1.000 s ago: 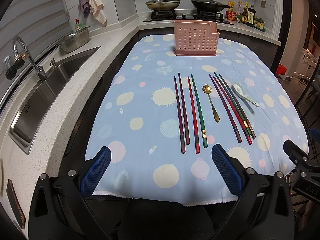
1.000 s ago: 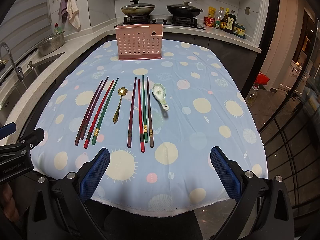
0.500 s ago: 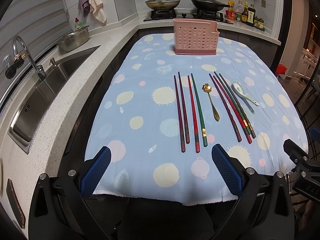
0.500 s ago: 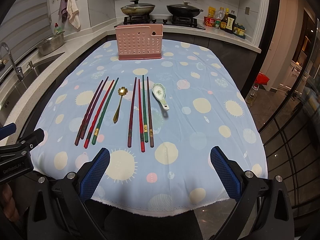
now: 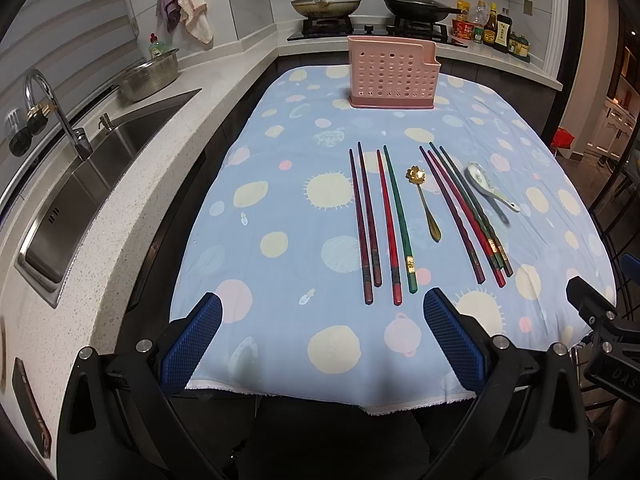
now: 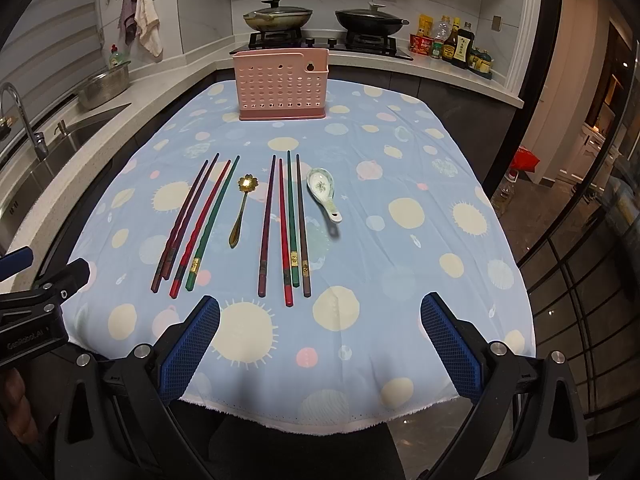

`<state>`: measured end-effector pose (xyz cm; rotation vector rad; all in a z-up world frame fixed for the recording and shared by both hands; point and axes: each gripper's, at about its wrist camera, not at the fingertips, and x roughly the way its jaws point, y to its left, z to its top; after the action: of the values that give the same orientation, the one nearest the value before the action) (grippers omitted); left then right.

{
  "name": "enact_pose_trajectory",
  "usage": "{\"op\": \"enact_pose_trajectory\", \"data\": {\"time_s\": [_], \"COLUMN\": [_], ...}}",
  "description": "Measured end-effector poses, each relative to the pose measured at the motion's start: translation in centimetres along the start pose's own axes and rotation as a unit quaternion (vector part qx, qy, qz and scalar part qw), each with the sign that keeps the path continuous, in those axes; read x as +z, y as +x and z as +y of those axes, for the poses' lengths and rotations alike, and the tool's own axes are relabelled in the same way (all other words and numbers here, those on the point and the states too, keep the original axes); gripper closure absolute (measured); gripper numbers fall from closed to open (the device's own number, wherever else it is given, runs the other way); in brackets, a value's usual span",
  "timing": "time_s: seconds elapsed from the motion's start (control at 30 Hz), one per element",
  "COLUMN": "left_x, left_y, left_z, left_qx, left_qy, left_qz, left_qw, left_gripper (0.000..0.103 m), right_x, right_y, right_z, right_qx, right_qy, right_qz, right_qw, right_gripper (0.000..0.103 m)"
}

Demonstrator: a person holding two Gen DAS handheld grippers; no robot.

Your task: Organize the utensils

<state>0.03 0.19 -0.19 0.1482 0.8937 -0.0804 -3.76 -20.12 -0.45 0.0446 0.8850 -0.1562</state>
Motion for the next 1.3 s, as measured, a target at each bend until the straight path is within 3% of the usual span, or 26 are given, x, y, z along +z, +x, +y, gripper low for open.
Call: {"op": "enact_pose_trajectory", "data": {"time_s": [1.3], "left_x": [0.53], "left_y": [-0.34], "left_z": [0.19], "left_qx": [-0.003], "left_qy": [0.000], "left_qz": [-0.003], "left_qw": [1.0000], "left_gripper": [0.007], "right_x": [0.04], "right_y": [-0.08], "right_z": [0.05], "right_qx": [0.002], "right_qy": [0.002], "right_qz": [0.001], "right_qw": [1.000], "right_gripper": [0.007]}}
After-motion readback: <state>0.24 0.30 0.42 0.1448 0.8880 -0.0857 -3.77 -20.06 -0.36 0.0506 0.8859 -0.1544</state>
